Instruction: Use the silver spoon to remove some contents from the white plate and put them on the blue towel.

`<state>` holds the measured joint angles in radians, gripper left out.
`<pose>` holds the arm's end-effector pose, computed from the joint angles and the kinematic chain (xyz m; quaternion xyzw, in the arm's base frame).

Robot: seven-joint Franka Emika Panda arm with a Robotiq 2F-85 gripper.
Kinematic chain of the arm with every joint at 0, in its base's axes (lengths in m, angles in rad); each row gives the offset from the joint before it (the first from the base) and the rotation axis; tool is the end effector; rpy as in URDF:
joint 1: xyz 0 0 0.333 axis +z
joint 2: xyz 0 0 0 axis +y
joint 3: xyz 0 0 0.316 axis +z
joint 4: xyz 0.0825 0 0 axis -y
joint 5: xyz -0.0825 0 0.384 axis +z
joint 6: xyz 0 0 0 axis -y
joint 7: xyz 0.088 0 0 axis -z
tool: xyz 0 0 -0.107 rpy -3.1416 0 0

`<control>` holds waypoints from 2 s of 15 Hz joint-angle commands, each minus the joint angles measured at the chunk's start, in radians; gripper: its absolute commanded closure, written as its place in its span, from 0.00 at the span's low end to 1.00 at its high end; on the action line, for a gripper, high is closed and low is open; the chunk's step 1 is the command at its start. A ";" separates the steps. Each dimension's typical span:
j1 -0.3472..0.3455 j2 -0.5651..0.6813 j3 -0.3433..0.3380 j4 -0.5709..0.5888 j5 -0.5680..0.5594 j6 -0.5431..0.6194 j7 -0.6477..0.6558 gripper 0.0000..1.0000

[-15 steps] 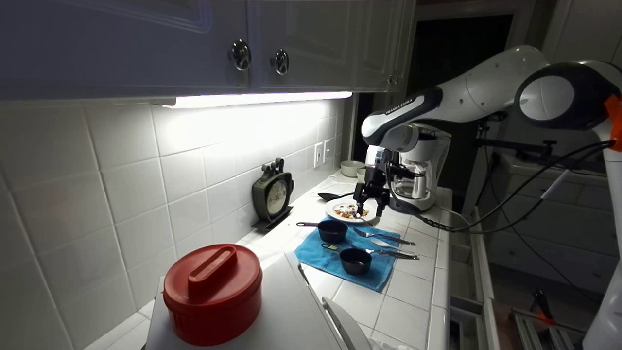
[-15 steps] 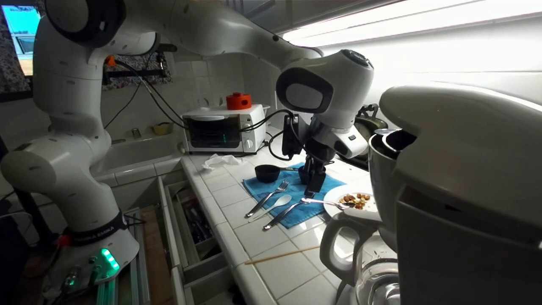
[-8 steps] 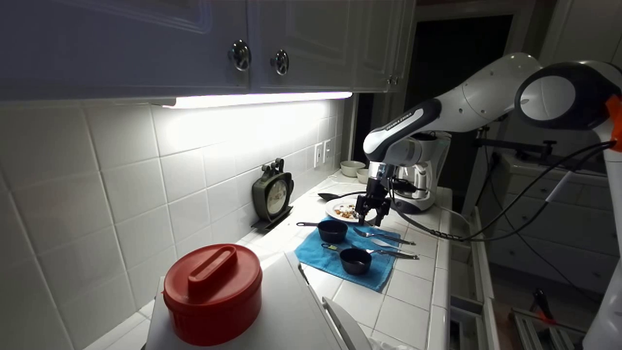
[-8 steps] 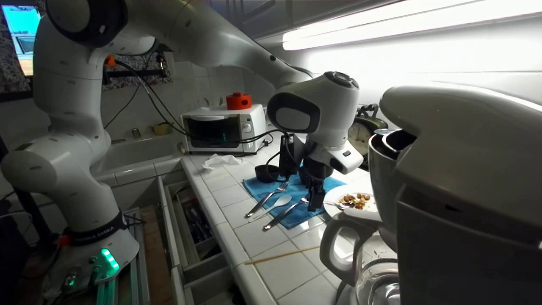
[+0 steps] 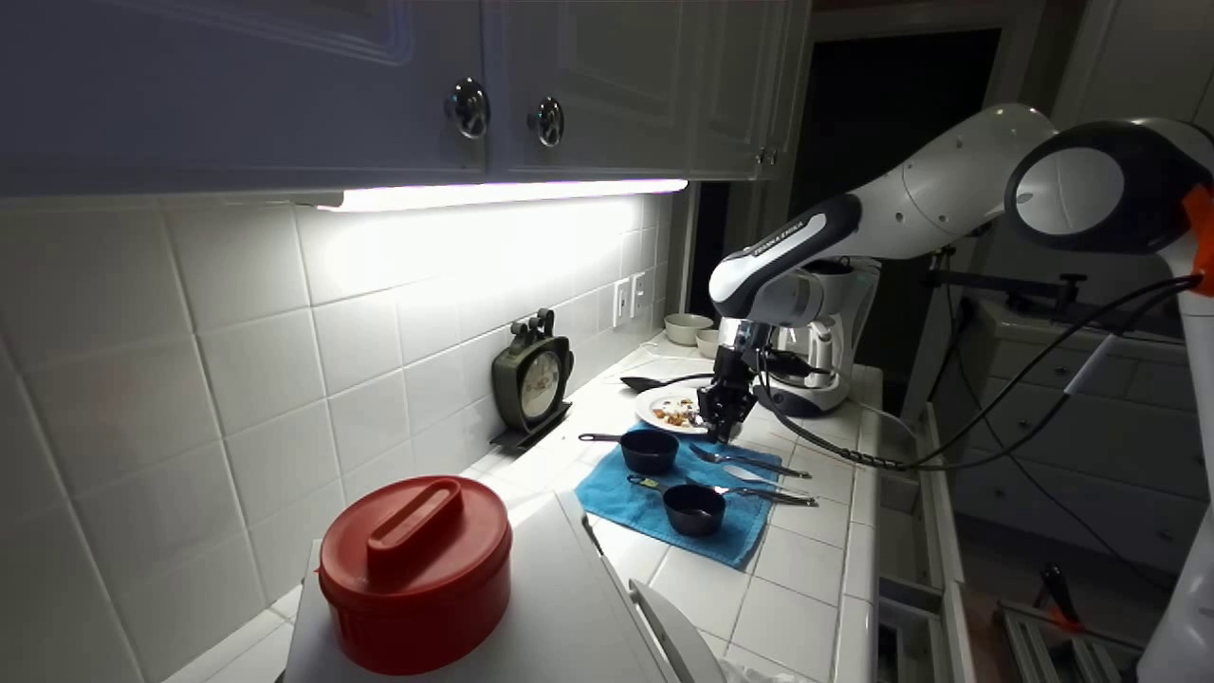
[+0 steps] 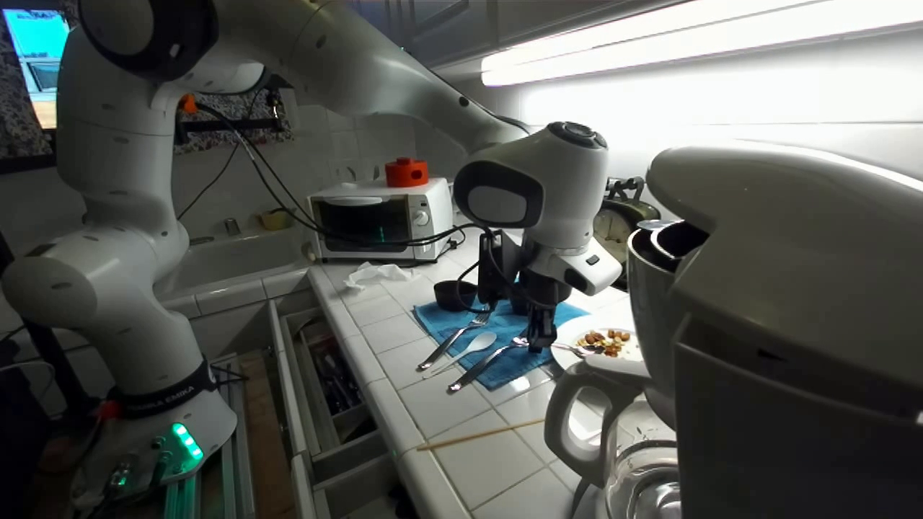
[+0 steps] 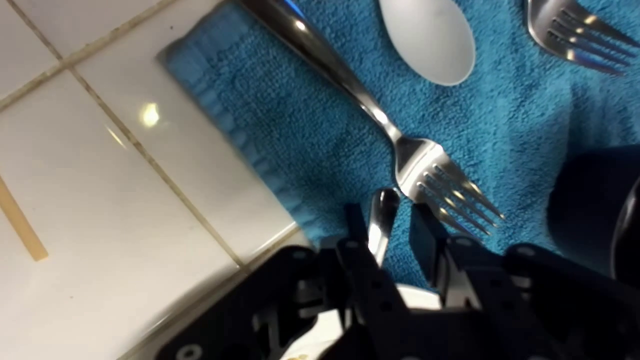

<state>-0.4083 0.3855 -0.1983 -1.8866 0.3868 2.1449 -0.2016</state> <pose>0.5200 -0.3339 0.2983 -0.9434 0.3050 0.0047 0.1304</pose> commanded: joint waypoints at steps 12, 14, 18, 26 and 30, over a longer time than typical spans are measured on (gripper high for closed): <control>-0.019 -0.065 -0.019 -0.011 -0.001 -0.048 -0.026 0.94; -0.018 -0.063 -0.029 -0.005 -0.008 -0.055 -0.016 0.94; -0.013 -0.056 -0.032 -0.006 -0.006 -0.042 -0.012 0.66; -0.008 -0.034 -0.021 0.000 0.016 -0.032 -0.009 0.12; -0.011 -0.018 -0.018 0.003 0.025 -0.024 -0.001 0.10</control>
<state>-0.4155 0.3596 -0.2213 -1.8836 0.3906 2.1122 -0.2090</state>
